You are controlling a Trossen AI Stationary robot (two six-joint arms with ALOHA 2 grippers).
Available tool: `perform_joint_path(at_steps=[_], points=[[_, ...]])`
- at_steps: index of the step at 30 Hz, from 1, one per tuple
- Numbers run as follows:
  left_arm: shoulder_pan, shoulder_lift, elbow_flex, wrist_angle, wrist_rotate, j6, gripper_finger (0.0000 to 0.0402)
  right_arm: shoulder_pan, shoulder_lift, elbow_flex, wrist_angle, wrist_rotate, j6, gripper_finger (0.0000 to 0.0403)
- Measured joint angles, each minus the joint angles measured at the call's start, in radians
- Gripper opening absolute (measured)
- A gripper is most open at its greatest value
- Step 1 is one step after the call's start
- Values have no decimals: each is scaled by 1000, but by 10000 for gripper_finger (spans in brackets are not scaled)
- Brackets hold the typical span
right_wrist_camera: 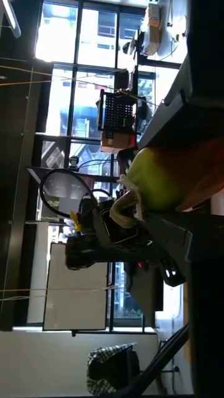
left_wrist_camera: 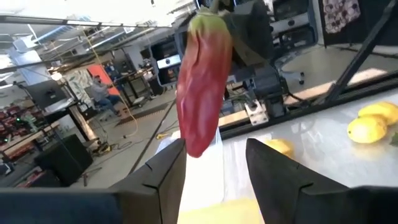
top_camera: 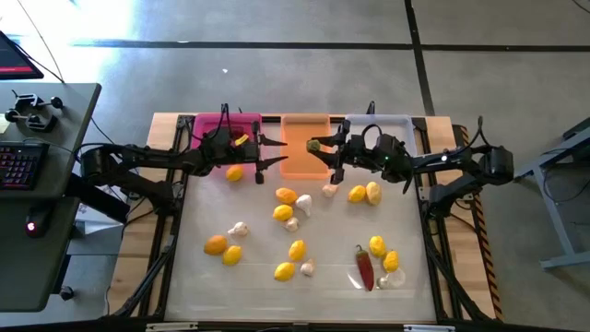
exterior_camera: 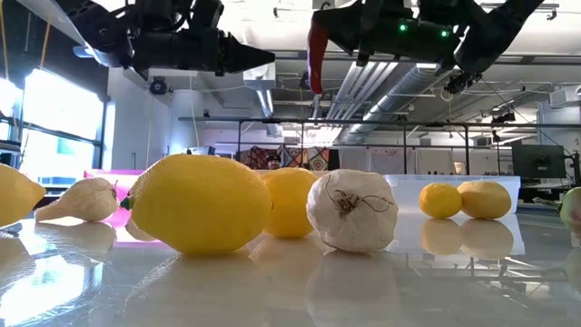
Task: Sort produce into baskets
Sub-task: Put the red chili pepper into the pink bin
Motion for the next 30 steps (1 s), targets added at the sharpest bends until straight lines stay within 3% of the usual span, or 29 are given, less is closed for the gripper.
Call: perform_joint_path(at_steps=[5, 13, 30], points=[[-32, 30, 8, 39, -25, -2, 173, 0, 0, 0, 2, 8, 11, 129], [-65, 151, 136, 31, -104, -3, 189, 23, 0, 0, 2, 13, -6, 129], [-99, 221, 217, 18, -91, 0, 195, 32, 0, 0, 1, 4, -39, 129]])
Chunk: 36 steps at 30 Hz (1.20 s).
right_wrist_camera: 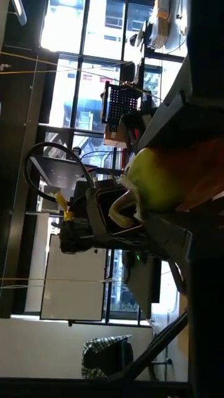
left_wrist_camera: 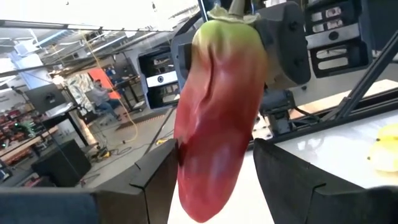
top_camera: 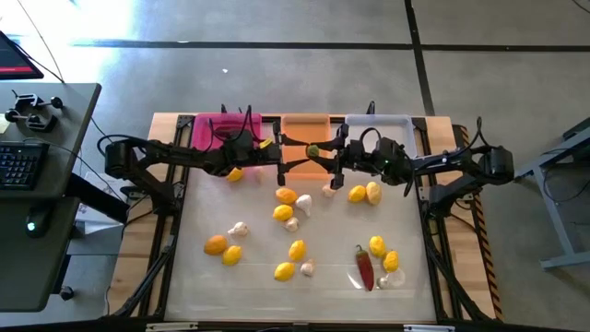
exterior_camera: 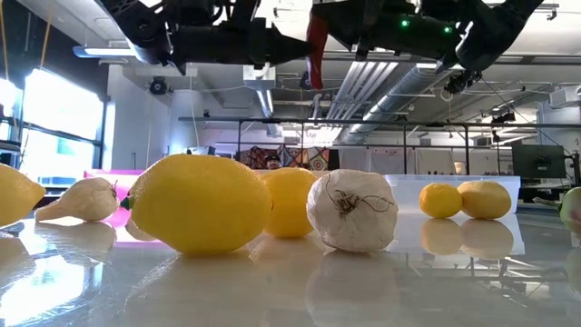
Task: Sort produce into baskets
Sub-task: Put the red chili pepper into the pink bin
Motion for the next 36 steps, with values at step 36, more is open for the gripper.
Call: perform_joint_path(at_steps=[36], points=[[-7, -1, 46, -90, -5, 20, 100, 41, 1, 1, 7, 106, -15, 188]])
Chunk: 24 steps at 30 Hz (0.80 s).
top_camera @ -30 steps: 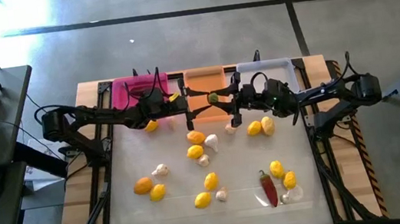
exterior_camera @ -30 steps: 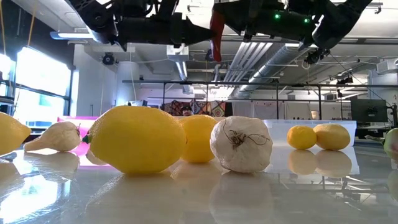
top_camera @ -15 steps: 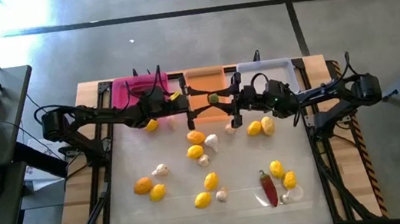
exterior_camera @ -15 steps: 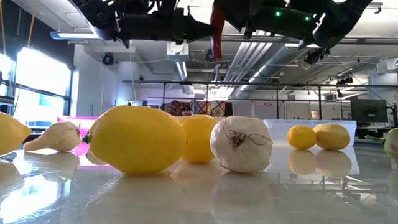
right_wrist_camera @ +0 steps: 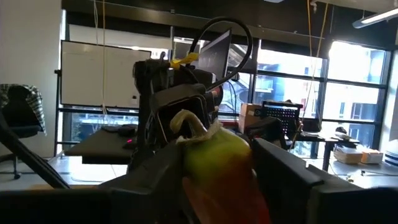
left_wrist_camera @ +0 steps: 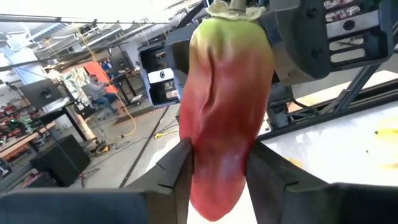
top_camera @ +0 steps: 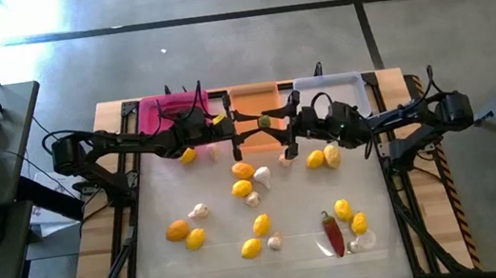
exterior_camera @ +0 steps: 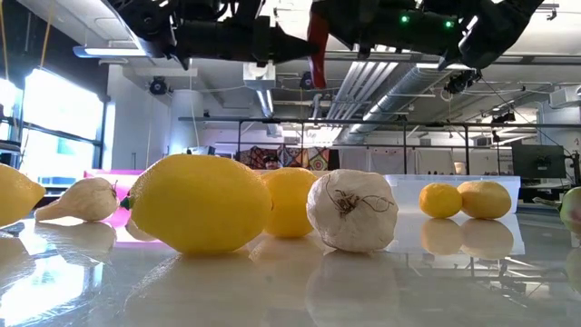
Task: Sort produce into baskets
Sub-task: Put the red chili pepper into the pink bin
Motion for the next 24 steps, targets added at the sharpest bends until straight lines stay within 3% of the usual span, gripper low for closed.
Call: perform_joint_path(at_steps=[8, 16, 20, 24], points=[[13, 0, -5, -71, -61, -2, 90, -2, -1, 0, 1, 59, -11, 237], [42, -16, -5, -198, -98, 4, 89, 3, -22, 0, -29, 92, -107, 245], [80, -90, -6, -350, -133, 13, 88, 3, -78, 1, -166, 94, -168, 245], [121, -204, -6, -565, -200, 29, 88, 3, -137, 1, -293, 166, -197, 245]])
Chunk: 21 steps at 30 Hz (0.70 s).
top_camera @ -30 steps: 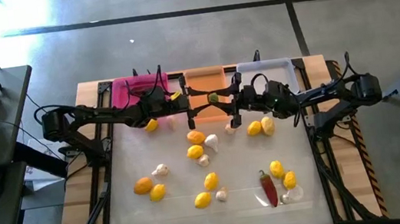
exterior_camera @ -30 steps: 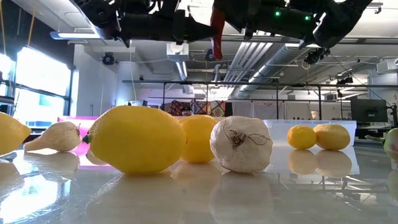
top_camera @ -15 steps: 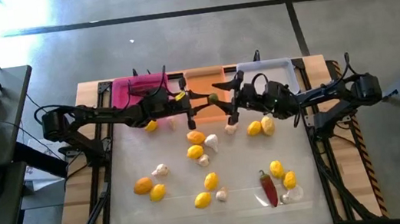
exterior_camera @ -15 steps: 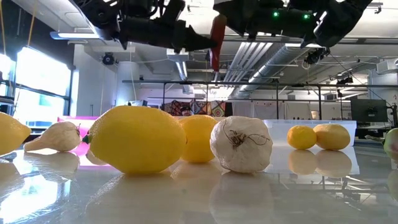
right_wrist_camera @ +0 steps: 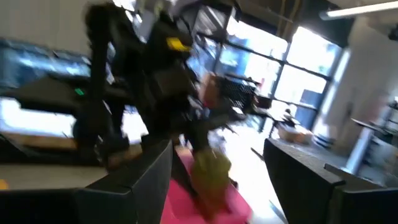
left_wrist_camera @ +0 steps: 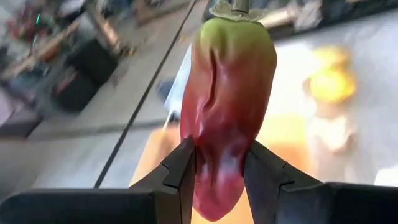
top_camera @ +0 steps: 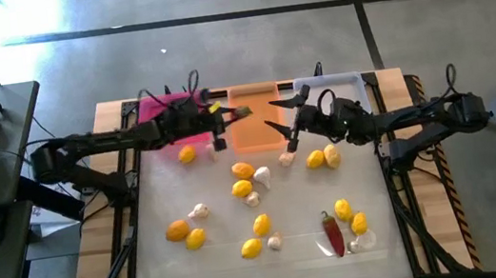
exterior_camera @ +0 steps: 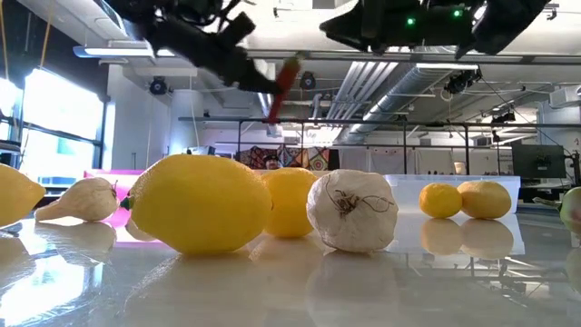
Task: Sort produce into baskets
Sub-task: Put the red chili pepper into the pink bin
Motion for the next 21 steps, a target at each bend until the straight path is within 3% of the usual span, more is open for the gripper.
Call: perform_joint_path(at_steps=[7, 11, 21], points=[[80, -147, 0, -420, -247, -27, 88, 0, -35, 0, -113, 86, -41, 245], [124, -162, 0, -558, -392, -26, 88, 0, -35, 0, -126, 102, -47, 245], [223, -76, 0, -664, -396, -16, 88, 0, -35, 0, -146, 102, -45, 245]])
